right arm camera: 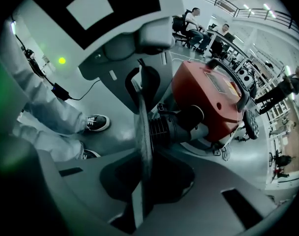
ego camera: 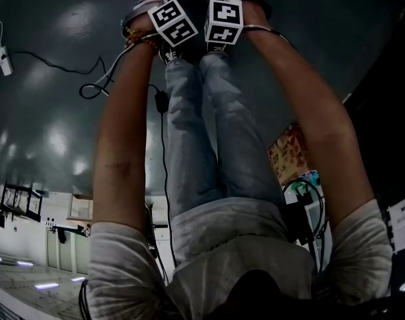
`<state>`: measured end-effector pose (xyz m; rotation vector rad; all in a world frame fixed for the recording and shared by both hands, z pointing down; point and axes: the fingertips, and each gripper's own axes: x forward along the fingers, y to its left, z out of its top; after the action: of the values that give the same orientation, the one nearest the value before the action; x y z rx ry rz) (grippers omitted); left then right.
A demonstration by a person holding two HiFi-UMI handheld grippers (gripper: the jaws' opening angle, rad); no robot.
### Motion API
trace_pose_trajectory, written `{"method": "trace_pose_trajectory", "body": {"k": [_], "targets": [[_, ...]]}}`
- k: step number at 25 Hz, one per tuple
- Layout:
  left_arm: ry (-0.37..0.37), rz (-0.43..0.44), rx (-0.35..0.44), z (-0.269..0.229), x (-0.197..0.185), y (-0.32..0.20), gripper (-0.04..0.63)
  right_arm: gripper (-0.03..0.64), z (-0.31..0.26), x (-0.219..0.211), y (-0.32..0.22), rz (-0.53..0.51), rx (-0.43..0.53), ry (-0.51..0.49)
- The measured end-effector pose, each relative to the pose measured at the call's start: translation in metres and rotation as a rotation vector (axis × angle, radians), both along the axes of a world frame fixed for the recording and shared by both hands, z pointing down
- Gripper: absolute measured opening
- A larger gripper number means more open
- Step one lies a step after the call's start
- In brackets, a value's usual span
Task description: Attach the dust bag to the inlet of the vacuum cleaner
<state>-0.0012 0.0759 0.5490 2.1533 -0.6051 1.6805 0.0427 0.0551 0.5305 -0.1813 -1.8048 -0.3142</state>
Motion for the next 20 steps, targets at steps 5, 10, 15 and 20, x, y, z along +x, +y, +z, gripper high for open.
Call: {"method": "trace_pose_trajectory", "body": {"k": [5,10,15,20], "targets": [[-0.019,0.049,0.035,-0.011,-0.001,0.000,0.015,0.035,0.016,-0.002,-0.006,0.011,-0.017,0.015],[-0.023,0.080,0.051,-0.016,0.002,-0.008,0.018,0.035,0.019,0.003,-0.008,0.049,-0.026,0.026],[-0.003,0.011,0.009,0.000,-0.002,-0.006,0.018,0.035,0.001,-0.003,-0.005,0.004,-0.003,0.004],[-0.017,0.003,-0.008,0.002,-0.006,-0.003,0.017,0.035,0.006,-0.009,-0.006,-0.003,-0.031,0.009]]}}
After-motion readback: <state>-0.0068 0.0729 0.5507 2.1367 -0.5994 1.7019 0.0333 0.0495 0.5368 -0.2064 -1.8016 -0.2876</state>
